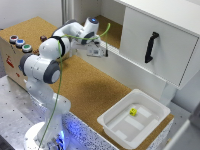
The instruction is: Grasp the handle of the drawer and open it
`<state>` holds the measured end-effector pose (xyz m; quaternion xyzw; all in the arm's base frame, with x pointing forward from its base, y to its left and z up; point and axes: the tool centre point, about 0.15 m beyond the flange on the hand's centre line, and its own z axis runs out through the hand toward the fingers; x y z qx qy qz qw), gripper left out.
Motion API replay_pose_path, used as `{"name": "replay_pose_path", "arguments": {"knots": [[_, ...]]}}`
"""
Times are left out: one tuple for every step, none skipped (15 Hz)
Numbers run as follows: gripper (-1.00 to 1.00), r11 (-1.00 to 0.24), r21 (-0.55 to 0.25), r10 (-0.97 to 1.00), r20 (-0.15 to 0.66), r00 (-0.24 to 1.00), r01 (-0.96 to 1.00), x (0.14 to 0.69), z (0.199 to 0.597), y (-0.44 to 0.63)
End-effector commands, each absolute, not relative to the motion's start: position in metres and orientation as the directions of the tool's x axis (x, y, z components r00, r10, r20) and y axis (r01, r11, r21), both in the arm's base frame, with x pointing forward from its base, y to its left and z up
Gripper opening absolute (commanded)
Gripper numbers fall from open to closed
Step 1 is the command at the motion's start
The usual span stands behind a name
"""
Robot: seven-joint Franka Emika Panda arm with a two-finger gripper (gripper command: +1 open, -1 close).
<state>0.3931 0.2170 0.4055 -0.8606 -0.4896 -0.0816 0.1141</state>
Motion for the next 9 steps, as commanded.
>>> {"name": "replay_pose_path", "arguments": {"knots": [[1.0, -0.35, -0.087, 0.907, 0.216, 0.36, 0.933, 0.376, 0.397, 0.32], [1.0, -0.315, -0.087, 0.92, 0.215, 0.327, 0.945, 0.371, 0.396, 0.333], [1.0, -0.285, -0.095, 0.93, 0.215, 0.299, 0.954, 0.365, 0.396, 0.343], [1.0, -0.256, -0.101, 0.938, 0.214, 0.273, 0.961, 0.357, 0.394, 0.355], [1.0, -0.234, -0.118, 0.943, 0.213, 0.255, 0.965, 0.349, 0.391, 0.363], [1.0, -0.218, -0.123, 0.947, 0.215, 0.241, 0.968, 0.342, 0.39, 0.369], [1.0, -0.195, -0.124, 0.953, 0.212, 0.218, 0.973, 0.335, 0.388, 0.374], [1.0, -0.164, -0.114, 0.962, 0.201, 0.185, 0.98, 0.326, 0.385, 0.381], [-1.0, -0.147, -0.087, 0.969, 0.187, 0.161, 0.985, 0.321, 0.38, 0.385]]}}
